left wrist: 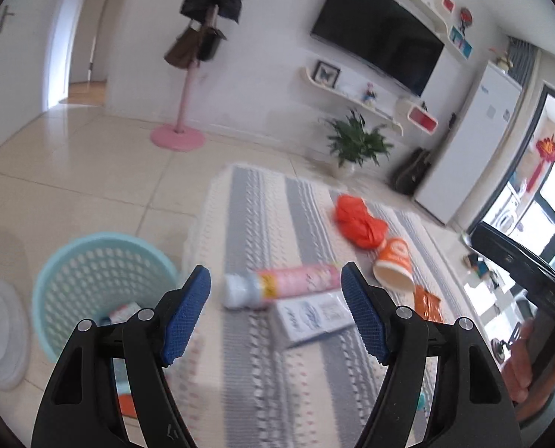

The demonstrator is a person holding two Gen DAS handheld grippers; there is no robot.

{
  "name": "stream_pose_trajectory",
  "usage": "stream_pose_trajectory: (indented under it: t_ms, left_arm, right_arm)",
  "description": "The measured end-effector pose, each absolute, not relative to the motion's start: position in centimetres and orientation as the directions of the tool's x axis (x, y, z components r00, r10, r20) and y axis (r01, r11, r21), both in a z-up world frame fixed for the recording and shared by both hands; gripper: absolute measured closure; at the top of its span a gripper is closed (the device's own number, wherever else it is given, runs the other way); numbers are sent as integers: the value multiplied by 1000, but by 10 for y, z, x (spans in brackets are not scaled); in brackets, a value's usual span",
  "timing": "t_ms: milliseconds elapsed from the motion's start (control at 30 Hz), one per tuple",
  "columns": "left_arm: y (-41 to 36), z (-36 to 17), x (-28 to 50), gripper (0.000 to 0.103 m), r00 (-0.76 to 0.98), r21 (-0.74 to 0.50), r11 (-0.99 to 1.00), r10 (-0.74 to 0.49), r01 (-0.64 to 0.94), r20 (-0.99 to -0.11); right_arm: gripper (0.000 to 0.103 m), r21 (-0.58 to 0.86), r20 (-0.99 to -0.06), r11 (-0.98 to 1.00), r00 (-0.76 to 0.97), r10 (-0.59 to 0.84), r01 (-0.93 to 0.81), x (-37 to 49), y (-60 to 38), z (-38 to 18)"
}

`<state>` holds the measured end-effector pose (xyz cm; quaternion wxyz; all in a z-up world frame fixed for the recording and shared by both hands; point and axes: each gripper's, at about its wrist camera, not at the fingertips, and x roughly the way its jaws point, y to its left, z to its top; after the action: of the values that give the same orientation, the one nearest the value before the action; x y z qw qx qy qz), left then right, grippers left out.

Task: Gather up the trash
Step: 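Grasp the teal pack with the right gripper while the left approaches the white carton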

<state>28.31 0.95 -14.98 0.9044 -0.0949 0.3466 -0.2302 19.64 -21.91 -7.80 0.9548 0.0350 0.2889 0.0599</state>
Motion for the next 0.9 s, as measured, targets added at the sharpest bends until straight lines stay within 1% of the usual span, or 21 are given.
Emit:
stream_pose_trajectory:
  t_ms: [133,267,367,433,467,500,533,567,700,767,867,900]
  left_arm:
    - [-23,-181,287,33,598,-340,880,-475,332,-645]
    - [-38,-217,299,35,556,-345,897,-442,275,-704]
    - [-45,-240,312,35,525,-356,906,-423,230,-739]
    - [-48,-252,316,41,502,-363,904,-428,228,-752]
    - [-48,-256,316,42,490,-368,900,-435,233,-755]
    - [-52,-259,317,44,478,-367,899,-437,238,-762]
    - [-56,-262,318,47,466,-363,899,-438,245,-769]
    - [-61,-264,317,51,456,-362,896,-442,256,-772]
    - [-79,-264,305,52,436,-323,895,-434,308,-788]
    - [-90,-263,295,57,380,-356,869,-475,343,-794]
    - [-105,-265,276,57,308,-402,830,-528,388,-792]
    - [-110,-265,270,57,287,-412,816,-542,407,-790]
  right_arm:
    - [48,91,-622,994,775,108,-66,161,-250,-123]
    - [48,99,-703,991,698,135,-92,130,-259,-177]
    - [48,90,-741,987,654,154,-131,113,-257,-205]
    - [48,100,-764,983,621,175,-153,109,-255,-218]
    - [45,94,-773,983,610,173,-160,107,-253,-224]
    - [36,90,-778,982,604,172,-163,106,-249,-228]
    - [33,97,-783,980,595,184,-176,105,-247,-232]
    - [33,102,-787,976,584,197,-191,105,-245,-236]
    - [32,35,-813,981,565,139,-191,115,-234,-248]
    - [32,26,-821,986,560,113,-162,124,-234,-250]
    - [33,42,-823,995,561,88,-95,134,-245,-252]
    - [37,75,-820,994,561,110,-86,136,-251,-252]
